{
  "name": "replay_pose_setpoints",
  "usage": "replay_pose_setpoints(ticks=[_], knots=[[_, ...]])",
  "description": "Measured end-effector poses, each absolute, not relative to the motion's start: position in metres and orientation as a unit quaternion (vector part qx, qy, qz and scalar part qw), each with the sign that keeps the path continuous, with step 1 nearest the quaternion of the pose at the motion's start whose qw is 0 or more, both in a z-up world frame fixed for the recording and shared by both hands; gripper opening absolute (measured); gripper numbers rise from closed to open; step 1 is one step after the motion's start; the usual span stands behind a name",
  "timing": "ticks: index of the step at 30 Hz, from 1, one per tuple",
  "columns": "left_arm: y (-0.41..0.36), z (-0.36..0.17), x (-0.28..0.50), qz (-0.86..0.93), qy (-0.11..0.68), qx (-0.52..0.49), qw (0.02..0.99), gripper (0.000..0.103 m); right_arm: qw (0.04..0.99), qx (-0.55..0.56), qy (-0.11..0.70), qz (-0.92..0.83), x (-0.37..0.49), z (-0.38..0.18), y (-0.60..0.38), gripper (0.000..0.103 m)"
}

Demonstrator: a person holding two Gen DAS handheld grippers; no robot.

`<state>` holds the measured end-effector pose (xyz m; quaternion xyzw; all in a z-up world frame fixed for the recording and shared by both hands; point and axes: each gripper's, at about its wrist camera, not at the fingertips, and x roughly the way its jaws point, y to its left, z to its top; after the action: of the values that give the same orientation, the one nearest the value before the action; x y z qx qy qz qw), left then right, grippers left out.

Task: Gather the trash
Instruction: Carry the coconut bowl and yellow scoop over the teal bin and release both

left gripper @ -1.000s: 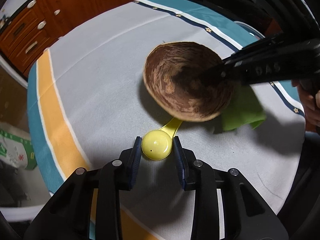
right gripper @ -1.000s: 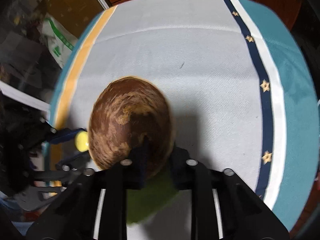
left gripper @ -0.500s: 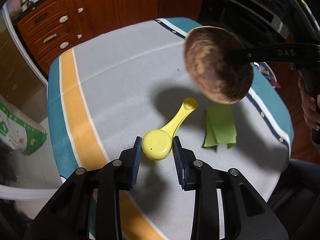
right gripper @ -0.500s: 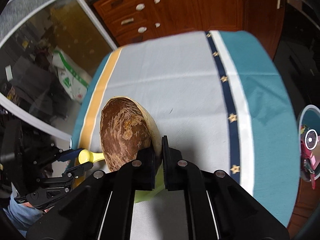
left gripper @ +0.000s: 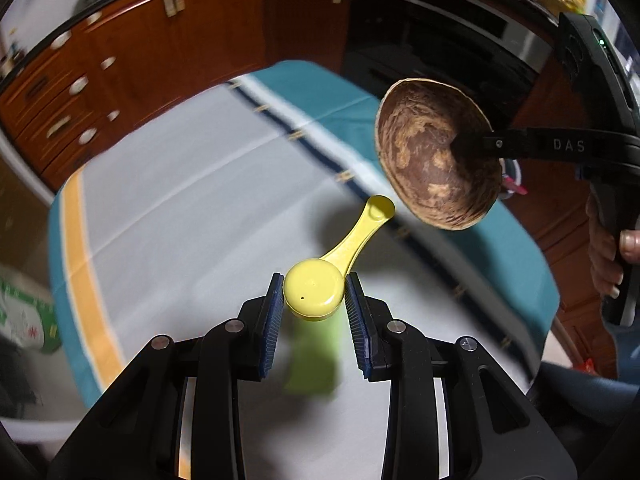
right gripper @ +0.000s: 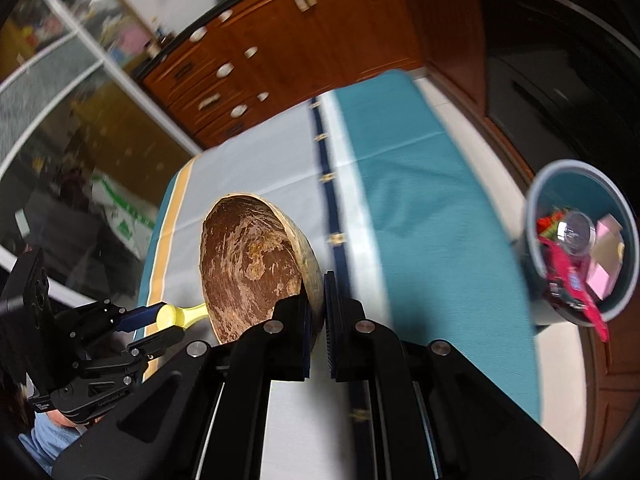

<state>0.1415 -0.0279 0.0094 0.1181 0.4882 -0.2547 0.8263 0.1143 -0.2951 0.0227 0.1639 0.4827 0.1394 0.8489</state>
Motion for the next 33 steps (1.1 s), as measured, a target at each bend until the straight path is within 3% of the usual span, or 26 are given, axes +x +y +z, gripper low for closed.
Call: replay_pose_setpoints(ticks=[18, 33], knots=[[-0.323, -0.036, 0.200, -0.377, 0.513, 0.196, 0.746, 0.032, 0.844, 0.270, 0.455, -0.086, 0.086, -0.031, -0.590, 0.006], [-0.411, -0.102, 0.209, -0.420, 0.568, 0.220, 0.673, 0.032, 0.824, 0.265, 0.481, -0.140, 0.119, -0.080, -0.644, 0.006]])
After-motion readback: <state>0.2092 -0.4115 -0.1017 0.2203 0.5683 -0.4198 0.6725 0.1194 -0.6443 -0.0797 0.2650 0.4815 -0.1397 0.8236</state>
